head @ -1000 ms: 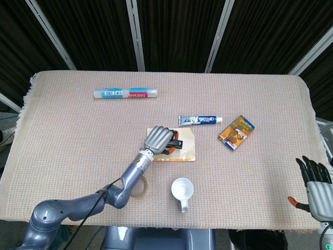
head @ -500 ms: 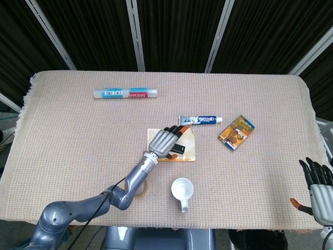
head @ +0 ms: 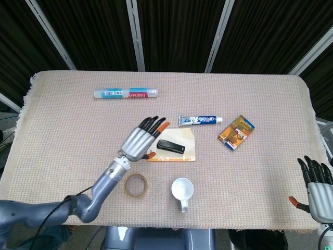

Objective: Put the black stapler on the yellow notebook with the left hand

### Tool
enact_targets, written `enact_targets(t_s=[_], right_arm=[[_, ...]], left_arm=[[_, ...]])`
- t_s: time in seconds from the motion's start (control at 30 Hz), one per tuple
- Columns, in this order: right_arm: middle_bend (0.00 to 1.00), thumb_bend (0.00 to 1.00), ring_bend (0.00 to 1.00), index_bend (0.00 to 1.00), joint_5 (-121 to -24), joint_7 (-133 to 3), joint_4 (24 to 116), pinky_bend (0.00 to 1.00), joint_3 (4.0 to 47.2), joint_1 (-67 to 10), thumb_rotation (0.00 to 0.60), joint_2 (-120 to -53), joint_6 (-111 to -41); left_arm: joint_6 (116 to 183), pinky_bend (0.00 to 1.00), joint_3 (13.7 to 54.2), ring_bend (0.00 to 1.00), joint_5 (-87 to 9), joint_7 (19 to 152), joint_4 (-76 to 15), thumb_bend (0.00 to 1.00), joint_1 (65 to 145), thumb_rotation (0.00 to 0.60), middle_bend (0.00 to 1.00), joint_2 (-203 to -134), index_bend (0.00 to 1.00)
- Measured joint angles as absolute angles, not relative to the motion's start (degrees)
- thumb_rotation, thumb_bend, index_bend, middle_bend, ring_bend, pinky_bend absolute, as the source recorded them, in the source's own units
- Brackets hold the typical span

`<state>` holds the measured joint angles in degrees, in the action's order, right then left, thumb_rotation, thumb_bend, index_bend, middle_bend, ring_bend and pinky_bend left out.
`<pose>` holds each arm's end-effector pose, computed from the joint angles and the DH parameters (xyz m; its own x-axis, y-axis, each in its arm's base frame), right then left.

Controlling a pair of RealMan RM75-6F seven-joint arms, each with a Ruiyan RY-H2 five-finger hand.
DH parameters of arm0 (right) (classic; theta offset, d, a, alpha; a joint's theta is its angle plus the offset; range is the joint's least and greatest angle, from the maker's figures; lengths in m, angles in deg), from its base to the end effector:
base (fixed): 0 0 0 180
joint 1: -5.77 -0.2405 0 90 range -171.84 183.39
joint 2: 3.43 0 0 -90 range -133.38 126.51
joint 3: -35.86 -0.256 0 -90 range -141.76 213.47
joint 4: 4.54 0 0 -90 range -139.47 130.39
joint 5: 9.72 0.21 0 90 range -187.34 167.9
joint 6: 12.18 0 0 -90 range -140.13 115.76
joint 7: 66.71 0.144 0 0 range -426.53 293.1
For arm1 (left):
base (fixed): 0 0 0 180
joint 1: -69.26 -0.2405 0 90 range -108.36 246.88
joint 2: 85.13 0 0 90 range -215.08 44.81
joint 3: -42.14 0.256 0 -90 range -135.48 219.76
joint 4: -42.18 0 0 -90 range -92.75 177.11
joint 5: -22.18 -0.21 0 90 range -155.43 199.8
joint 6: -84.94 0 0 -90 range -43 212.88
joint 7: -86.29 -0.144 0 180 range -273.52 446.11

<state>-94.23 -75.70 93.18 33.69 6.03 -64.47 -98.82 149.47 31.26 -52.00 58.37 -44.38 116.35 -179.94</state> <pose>-0.3139 -0.1498 0.1707 0.4978 -0.0370 0.8665 -0.8619 0.0901 0.4991 -0.0678 0.3280 -0.0253 0.4662 -0.0051 0.8847 0.7217 -0.5763 -0.3836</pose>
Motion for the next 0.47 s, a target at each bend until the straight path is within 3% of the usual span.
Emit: enact_targets(t_s=[0.2, 0.3, 0.47], right_arm=[[0.0, 0.06, 0.0, 0.0, -94.7, -78.2, 93.3, 0.0, 34.0, 5.8, 0.6, -65.5, -98.3], [0.0, 0.06, 0.0, 0.0, -94.2, -79.0, 93.3, 0.0, 33.9, 5.5, 0.6, -65.9, -97.9], [0.0, 0.06, 0.0, 0.0, -93.8, -79.9, 93.2, 0.0, 33.8, 5.4, 0.6, -66.3, -97.9]], left_arm=[[166.0, 0.08, 41.7, 0.0, -56.6, 44.3, -56.7, 0.17, 102.1, 0.6, 0.0, -168.0, 0.0], [173.2, 0.08, 45.8, 0.0, -58.8, 42.8, -57.1, 0.17, 95.2, 0.6, 0.0, -165.4, 0.0], [181.2, 0.08, 48.6, 0.0, -61.0, 48.7, -52.5, 0.18, 87.3, 0.6, 0.0, -164.7, 0.0]])
